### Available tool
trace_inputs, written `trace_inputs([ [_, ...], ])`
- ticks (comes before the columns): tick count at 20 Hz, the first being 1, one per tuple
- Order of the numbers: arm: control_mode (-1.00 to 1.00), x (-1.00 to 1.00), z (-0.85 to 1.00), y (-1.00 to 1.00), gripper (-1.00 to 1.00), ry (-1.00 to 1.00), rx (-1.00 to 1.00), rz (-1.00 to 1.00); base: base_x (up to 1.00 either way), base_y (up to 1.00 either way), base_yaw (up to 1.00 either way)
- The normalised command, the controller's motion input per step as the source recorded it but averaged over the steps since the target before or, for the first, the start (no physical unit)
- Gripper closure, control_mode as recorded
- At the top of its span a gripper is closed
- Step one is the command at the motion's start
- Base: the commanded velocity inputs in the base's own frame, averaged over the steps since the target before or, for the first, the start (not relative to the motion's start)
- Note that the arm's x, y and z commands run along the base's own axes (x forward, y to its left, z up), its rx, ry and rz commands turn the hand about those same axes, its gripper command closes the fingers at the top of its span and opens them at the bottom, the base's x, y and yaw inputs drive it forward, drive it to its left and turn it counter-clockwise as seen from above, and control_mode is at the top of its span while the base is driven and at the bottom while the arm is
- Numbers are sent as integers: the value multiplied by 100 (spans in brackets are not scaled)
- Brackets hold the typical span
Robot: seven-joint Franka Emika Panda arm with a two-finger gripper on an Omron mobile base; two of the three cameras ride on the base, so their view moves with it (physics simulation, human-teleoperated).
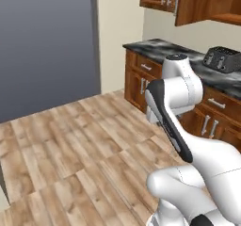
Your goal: Pick up the bowls from the cabinet and place each bowl in front of a stool on the dining counter.
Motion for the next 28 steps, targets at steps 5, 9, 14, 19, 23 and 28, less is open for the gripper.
trace_inputs([
  [5,100,0,0,0,-100,0,0,0,100,0,-48],
  [9,100,0,0,0,-100,0,0,0,100,0,-52],
  [14,100,0,0,0,-100,0,0,0,95,0,-61],
  [19,100,0,0,0,-100,0,0,0,75,-2,-71],
  [23,100,0,0,0,-100,0,0,0,62,0,-79],
  [28,100,0,0,0,-100,0,0,0,47,1,-55],
])
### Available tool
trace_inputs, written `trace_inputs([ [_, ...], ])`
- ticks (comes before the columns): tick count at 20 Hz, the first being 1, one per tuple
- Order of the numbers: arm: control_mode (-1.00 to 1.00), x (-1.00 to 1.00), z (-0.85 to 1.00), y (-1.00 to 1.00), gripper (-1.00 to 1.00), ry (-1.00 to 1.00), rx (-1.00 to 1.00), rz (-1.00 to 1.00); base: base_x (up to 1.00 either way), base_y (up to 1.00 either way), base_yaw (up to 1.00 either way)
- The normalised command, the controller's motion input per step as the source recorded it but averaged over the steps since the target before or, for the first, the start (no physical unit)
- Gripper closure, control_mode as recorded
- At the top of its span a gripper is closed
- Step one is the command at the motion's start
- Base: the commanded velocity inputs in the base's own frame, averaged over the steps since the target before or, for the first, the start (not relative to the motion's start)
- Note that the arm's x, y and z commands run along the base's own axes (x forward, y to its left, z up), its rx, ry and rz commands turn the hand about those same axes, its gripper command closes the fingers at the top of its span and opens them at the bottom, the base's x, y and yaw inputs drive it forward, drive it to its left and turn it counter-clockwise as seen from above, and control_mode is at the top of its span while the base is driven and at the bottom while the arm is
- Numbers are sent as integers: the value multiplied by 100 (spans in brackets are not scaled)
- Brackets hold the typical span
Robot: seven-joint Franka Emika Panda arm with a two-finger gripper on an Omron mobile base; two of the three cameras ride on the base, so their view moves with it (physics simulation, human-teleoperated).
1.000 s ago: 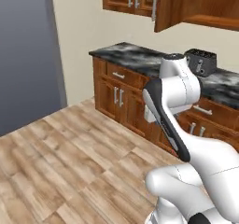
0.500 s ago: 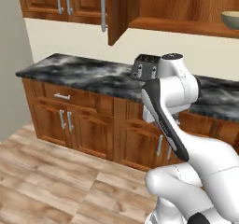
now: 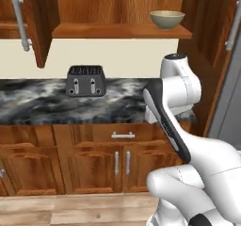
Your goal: Pick up the bowls from the cabinet and place each bowl in front of a stool on the dining counter.
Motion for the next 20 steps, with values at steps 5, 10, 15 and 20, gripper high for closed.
trace_inputs([
  [5,100,0,0,0,-100,0,0,0,30,15,-53],
  [10,100,0,0,0,-100,0,0,0,31,29,-51],
  [15,100,0,0,0,-100,0,0,0,0,64,-20],
  [20,100,0,0,0,-100,0,0,0,8,69,-4],
])
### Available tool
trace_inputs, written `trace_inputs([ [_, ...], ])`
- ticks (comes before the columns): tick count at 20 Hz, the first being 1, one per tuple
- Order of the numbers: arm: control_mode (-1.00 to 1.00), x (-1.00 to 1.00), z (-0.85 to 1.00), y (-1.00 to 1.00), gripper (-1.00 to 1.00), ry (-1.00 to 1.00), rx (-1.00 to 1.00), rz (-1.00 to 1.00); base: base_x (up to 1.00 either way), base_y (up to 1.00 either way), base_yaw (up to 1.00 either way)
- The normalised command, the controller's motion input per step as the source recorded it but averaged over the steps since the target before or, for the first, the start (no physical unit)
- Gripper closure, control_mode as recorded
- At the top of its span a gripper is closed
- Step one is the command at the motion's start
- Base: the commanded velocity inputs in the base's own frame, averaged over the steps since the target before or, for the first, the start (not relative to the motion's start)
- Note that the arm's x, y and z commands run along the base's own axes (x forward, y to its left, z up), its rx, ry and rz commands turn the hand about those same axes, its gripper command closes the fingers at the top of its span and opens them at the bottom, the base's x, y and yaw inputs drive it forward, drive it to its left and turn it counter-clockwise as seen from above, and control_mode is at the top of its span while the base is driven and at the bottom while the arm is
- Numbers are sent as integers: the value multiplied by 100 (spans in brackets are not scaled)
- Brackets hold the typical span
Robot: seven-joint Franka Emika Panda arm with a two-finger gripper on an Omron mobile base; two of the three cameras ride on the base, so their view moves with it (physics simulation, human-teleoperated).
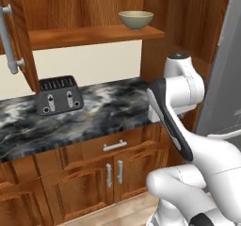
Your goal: Pick up the bowls from the cabinet and place each bowl in front of a stool on the dining counter.
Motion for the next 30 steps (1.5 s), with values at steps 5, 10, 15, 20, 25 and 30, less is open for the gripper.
trace_inputs([
  [5,100,0,0,0,-100,0,0,0,60,19,0],
  [10,100,0,0,0,-100,0,0,0,88,19,0],
  [15,100,0,0,0,-100,0,0,0,74,17,0],
  [20,100,0,0,0,-100,0,0,0,61,8,0],
  [25,100,0,0,0,-100,0,0,0,13,0,0],
  [30,100,0,0,0,-100,0,0,0,0,0,0],
])
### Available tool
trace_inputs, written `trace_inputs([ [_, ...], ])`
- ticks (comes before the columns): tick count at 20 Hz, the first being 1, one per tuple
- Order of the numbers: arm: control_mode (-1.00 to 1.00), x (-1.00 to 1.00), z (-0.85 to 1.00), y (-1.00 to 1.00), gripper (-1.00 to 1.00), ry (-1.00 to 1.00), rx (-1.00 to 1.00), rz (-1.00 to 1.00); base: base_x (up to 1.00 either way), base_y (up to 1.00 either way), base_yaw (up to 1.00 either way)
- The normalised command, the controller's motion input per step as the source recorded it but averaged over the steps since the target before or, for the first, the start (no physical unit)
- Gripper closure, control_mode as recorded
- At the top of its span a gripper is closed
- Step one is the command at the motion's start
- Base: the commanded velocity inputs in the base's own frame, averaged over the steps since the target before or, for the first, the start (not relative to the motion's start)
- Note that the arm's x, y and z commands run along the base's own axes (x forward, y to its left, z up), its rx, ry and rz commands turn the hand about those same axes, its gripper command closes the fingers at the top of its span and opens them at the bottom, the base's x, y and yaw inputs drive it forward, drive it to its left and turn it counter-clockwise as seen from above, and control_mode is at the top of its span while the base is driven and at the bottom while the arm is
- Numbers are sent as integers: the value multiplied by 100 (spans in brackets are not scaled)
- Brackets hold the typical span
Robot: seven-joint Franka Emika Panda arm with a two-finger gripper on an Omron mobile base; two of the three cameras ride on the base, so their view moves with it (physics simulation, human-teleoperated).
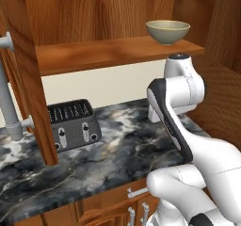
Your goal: Pick up the bowls from the cabinet and place each bowl in front of a stool on the dining counter.
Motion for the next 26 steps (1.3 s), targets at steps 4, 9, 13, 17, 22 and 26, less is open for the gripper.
trace_inputs([
  [4,100,0,0,0,-100,0,0,0,0,0,0],
  [9,-100,0,14,-7,-100,-4,0,0,0,0,0],
  [13,-100,-2,64,-7,-100,-21,-1,2,0,0,0],
  [17,-100,-2,60,0,-100,-30,-21,8,0,0,0],
  [22,-100,46,37,-15,-100,-30,-22,9,0,0,0],
  [26,-100,56,62,-21,-100,-25,-21,9,0,0,0],
])
